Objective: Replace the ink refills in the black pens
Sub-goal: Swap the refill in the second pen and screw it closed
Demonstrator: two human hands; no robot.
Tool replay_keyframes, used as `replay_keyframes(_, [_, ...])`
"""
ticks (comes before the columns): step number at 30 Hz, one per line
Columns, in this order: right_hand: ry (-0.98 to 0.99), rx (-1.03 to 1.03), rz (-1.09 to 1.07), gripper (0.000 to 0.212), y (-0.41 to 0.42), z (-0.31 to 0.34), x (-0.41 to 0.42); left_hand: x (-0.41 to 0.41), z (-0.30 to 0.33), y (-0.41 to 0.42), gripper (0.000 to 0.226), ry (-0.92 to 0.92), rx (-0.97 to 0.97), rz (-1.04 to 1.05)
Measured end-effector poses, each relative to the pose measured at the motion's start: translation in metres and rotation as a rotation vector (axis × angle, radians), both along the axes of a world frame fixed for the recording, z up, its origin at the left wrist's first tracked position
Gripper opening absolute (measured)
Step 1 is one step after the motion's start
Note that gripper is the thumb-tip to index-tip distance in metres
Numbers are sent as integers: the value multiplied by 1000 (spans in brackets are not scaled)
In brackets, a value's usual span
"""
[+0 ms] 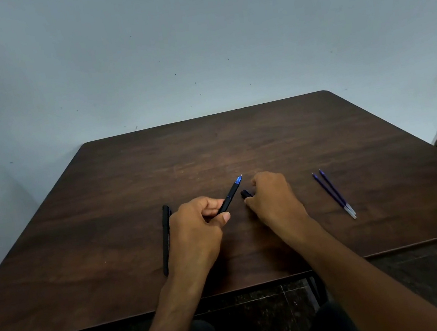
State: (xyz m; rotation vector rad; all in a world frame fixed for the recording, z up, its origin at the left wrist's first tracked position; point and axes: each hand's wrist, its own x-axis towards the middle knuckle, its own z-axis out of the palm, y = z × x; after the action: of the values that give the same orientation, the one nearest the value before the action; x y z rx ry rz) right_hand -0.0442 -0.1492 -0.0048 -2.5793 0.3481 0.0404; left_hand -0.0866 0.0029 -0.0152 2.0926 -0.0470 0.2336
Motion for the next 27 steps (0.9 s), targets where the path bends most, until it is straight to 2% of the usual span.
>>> replay_keyframes(3, [-83,179,1,28,-7,-4,-4,-1,-1,1,24,7,-7,0])
replay_keyframes(6, [-243,650,-70,20,-17,-9,-15,-1,-1,1,24,11,-21,2])
replay_keyframes(9, [-267,1123,-152,20,-27,-5,-24,-2,-2,-2,24,26,-31,-10])
replay_keyframes(12, [-275,1439,-116,17,-35,0,-27,-5,-2,-6,24,30,-23,-35])
replay_keyframes(18, [-309,1454,-10,15,-32,1,-31,-8,1,-11,23,44,4,-62])
replay_keyframes(27, [-319,1450,-8,22,-29,1,-34,-10,2,-11,24,62,19,-53])
